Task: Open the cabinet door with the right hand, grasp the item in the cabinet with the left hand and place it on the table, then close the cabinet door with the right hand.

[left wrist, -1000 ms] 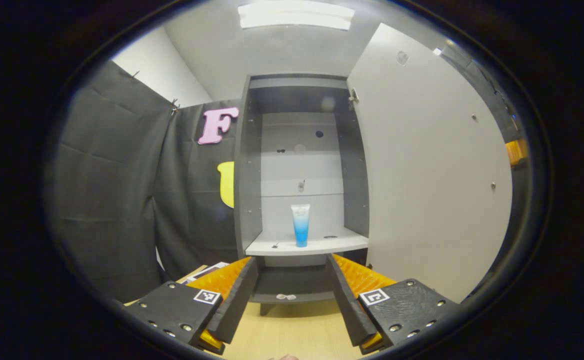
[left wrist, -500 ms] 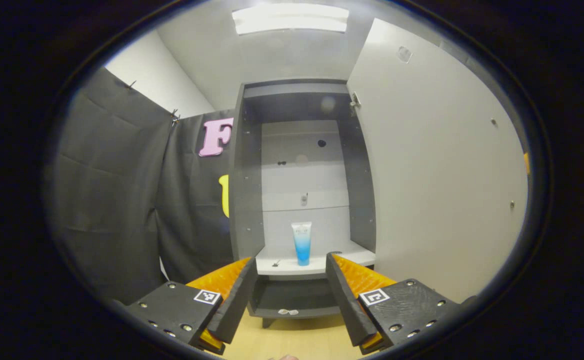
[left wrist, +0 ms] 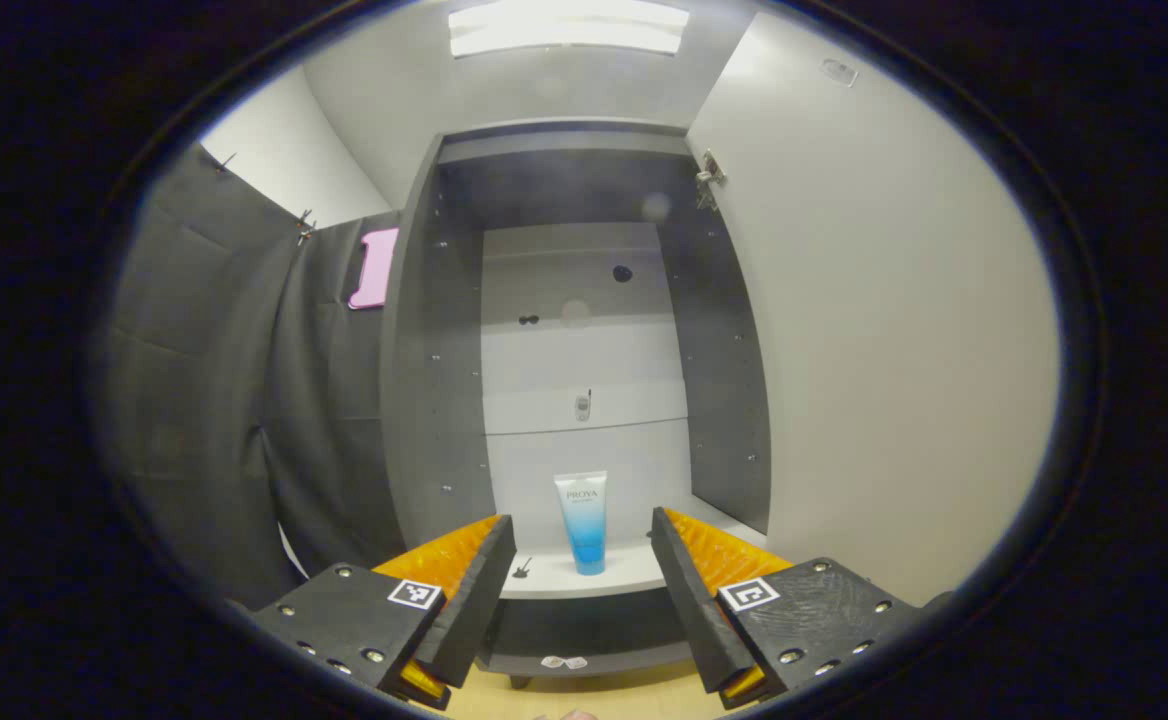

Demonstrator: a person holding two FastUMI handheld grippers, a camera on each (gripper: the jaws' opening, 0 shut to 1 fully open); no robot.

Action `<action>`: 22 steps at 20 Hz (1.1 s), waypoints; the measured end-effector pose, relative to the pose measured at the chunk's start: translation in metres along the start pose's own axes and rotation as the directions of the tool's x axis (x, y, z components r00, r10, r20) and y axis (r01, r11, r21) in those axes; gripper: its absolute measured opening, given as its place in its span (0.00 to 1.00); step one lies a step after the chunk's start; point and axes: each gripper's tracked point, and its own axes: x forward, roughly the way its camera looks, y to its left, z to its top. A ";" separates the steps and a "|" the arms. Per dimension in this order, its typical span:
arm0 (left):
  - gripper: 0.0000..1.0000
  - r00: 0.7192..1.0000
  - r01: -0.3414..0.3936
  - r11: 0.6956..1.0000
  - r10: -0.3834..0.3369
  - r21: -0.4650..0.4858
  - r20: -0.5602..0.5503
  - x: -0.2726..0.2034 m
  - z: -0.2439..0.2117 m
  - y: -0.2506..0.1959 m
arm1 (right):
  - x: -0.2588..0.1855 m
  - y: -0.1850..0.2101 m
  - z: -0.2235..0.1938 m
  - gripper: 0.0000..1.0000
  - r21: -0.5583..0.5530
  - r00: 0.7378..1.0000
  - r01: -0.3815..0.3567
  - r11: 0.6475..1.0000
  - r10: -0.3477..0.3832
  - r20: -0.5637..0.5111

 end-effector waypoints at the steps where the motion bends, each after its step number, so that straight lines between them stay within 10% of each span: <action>1: 0.83 1.000 0.011 1.000 -0.011 -0.004 -0.006 0.014 -0.005 0.002 | 0.002 -0.002 -0.004 0.98 -0.008 1.000 0.025 1.000 -0.025 -0.011; 19: 0.86 0.993 0.010 0.999 -0.014 -0.037 -0.114 0.152 -0.089 0.010 | 0.036 -0.023 -0.031 0.98 0.019 0.951 0.296 0.955 -0.292 -0.100; 22: 0.55 0.995 0.019 0.999 -0.023 -0.047 -0.092 0.161 -0.088 0.006 | 0.037 -0.023 -0.032 0.98 0.015 0.954 0.282 0.959 -0.279 -0.110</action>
